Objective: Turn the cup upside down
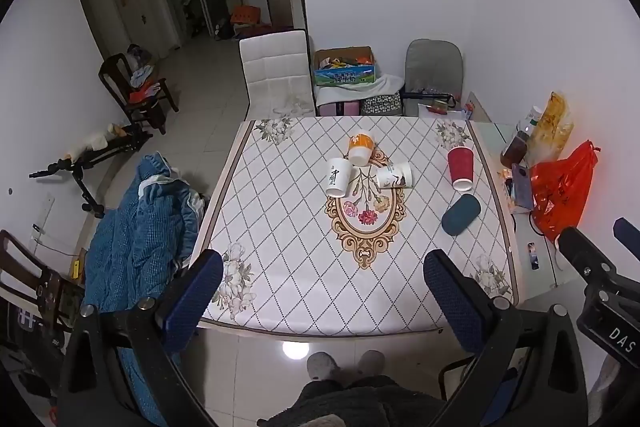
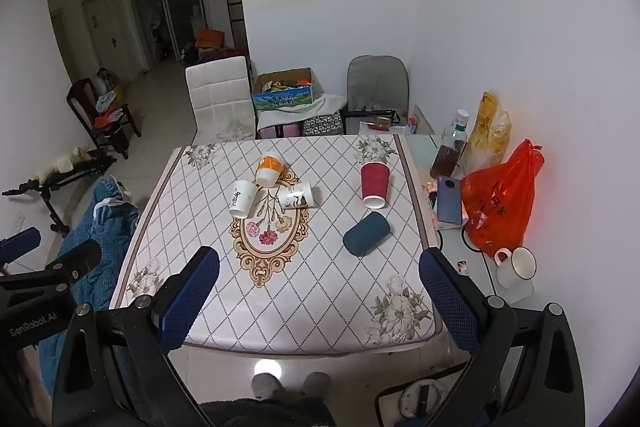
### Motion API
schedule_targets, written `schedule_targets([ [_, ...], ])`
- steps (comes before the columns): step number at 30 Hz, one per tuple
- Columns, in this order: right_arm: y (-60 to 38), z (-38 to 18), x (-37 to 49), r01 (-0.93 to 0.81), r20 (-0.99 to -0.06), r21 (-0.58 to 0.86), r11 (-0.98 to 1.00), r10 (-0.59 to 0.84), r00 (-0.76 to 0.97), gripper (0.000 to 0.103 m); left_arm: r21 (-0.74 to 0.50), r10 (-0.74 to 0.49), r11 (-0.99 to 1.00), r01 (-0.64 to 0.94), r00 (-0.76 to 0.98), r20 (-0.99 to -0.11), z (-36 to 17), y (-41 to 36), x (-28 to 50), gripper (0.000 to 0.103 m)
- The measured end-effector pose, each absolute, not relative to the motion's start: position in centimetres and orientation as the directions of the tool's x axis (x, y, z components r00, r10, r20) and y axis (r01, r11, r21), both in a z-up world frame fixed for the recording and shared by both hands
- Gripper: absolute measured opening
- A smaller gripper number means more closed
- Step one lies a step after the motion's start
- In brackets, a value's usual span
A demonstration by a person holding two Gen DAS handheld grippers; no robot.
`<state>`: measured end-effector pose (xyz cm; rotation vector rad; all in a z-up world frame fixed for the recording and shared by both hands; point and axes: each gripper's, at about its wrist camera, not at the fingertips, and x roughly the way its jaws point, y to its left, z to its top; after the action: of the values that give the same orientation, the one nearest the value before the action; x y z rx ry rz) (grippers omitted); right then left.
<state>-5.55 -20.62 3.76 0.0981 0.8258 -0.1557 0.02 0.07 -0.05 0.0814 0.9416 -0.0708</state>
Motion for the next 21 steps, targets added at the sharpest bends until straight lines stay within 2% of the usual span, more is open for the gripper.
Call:
schedule_targets([
  [21,-21.0,4.4,-5.3,0.172,-0.739,0.031,0.985,-0.093,0.667,0.102,0.053,-0.013,0.994,0.092,0.598,-0.801,0.8,-0.1,0.2,0.103],
])
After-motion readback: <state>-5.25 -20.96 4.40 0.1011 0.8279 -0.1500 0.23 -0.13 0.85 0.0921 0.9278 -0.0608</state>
